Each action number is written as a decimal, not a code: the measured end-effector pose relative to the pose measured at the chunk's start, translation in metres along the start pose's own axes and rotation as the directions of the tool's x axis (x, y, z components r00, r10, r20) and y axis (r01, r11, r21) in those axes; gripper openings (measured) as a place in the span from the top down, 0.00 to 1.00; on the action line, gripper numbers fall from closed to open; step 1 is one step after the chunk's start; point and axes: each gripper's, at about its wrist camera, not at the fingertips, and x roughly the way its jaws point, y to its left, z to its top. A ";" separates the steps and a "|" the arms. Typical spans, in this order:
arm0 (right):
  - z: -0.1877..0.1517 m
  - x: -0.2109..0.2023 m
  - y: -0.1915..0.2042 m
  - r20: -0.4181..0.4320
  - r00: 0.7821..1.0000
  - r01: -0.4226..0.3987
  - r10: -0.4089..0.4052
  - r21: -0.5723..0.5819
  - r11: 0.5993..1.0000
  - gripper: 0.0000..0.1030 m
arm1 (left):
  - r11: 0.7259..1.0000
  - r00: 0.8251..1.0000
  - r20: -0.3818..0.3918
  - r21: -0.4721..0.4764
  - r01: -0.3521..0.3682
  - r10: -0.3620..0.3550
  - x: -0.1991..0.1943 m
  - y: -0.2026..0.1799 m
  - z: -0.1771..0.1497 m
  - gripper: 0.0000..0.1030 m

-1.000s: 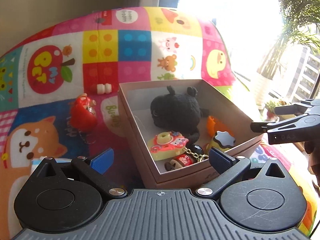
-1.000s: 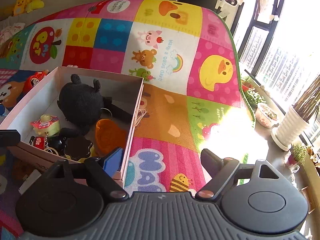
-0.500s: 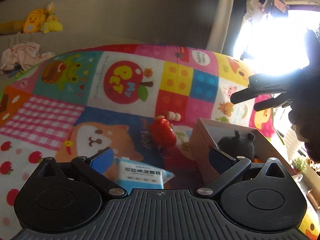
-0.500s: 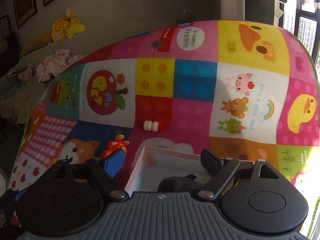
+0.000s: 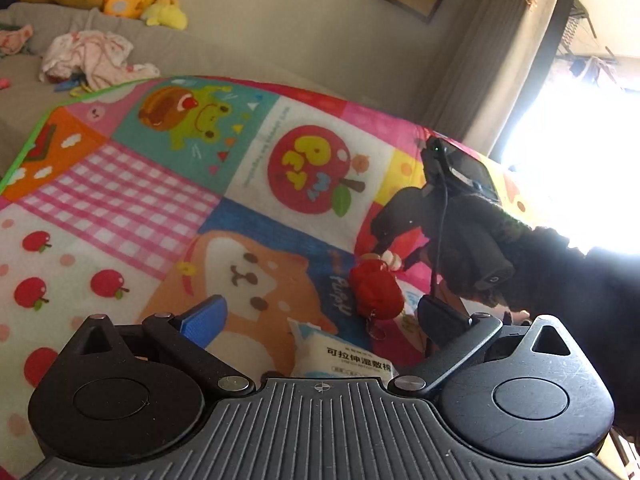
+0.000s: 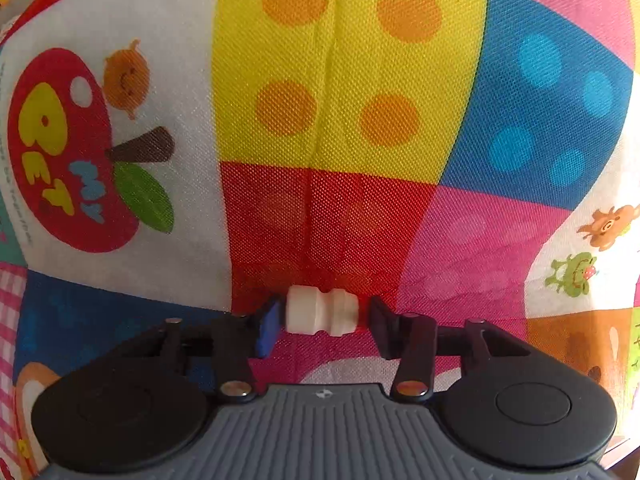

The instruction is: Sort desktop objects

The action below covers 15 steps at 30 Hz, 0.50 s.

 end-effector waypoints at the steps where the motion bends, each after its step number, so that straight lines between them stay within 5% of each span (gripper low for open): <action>1: -0.003 -0.008 0.000 0.020 1.000 0.001 -0.001 -0.015 1.000 0.58 | 1.000 1.000 0.004 0.001 0.003 -0.003 -0.001 0.000 0.000 0.00; 4: -0.025 -0.055 -0.005 0.104 0.992 -0.058 0.067 -0.084 0.995 0.58 | 1.000 1.000 0.026 -0.002 0.004 -0.004 -0.004 -0.001 0.000 0.00; 8: -0.097 -0.143 -0.025 0.164 0.956 -0.206 0.244 -0.218 0.954 0.58 | 1.000 1.000 0.024 0.007 0.015 -0.015 -0.005 -0.002 0.001 0.00; 12: -0.184 -0.199 -0.046 0.143 0.922 -0.300 0.359 -0.320 0.899 0.58 | 0.998 0.999 0.013 0.056 0.037 -0.037 -0.011 -0.009 -0.001 0.00; 15: -0.244 -0.204 -0.054 0.081 0.921 -0.331 0.382 -0.357 0.873 0.58 | 0.994 1.000 -0.004 0.107 0.023 -0.022 -0.015 -0.020 -0.007 0.00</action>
